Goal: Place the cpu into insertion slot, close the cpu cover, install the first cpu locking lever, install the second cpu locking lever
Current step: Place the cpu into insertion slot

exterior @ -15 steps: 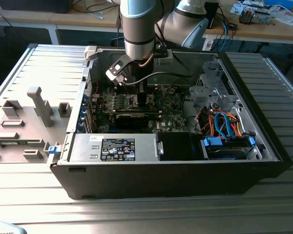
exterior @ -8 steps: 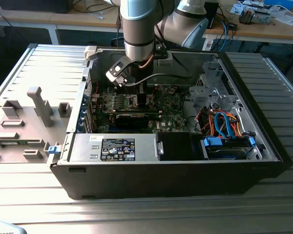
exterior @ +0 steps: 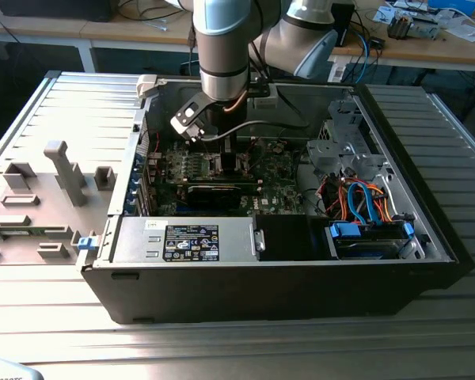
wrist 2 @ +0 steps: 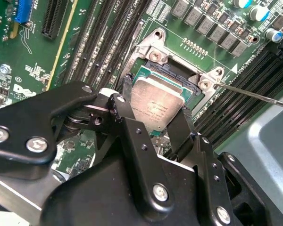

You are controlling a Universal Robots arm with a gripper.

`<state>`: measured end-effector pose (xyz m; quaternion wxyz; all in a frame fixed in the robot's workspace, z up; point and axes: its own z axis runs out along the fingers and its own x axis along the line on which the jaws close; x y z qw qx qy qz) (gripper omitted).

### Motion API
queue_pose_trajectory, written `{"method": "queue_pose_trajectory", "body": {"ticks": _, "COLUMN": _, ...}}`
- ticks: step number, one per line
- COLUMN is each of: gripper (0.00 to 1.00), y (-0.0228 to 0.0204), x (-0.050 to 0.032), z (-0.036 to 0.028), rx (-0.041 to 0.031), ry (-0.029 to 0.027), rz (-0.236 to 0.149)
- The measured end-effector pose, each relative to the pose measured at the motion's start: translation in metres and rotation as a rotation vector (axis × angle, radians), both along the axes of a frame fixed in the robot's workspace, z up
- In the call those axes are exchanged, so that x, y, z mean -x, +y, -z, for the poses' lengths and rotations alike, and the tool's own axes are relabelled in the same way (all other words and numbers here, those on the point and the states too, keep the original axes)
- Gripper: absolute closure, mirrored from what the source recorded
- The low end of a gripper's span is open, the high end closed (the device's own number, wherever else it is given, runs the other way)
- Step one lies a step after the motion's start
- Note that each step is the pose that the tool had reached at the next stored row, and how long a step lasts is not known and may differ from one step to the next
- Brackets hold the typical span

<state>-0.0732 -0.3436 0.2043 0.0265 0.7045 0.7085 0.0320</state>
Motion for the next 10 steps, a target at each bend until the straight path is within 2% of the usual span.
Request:
{"method": "queue_pose_trajectory", "body": {"ticks": 3, "gripper": 0.45, "y": 0.0031, "x": 0.0, "z": 0.0008, "rx": -0.0001, "ry": -0.0001, "rz": 0.0}}
{"method": "queue_pose_trajectory", "body": {"ticks": 10, "gripper": 0.45, "y": 0.0032, "x": 0.0, "z": 0.0054, "rx": 0.0, "ry": 0.0, "rz": 0.0}}
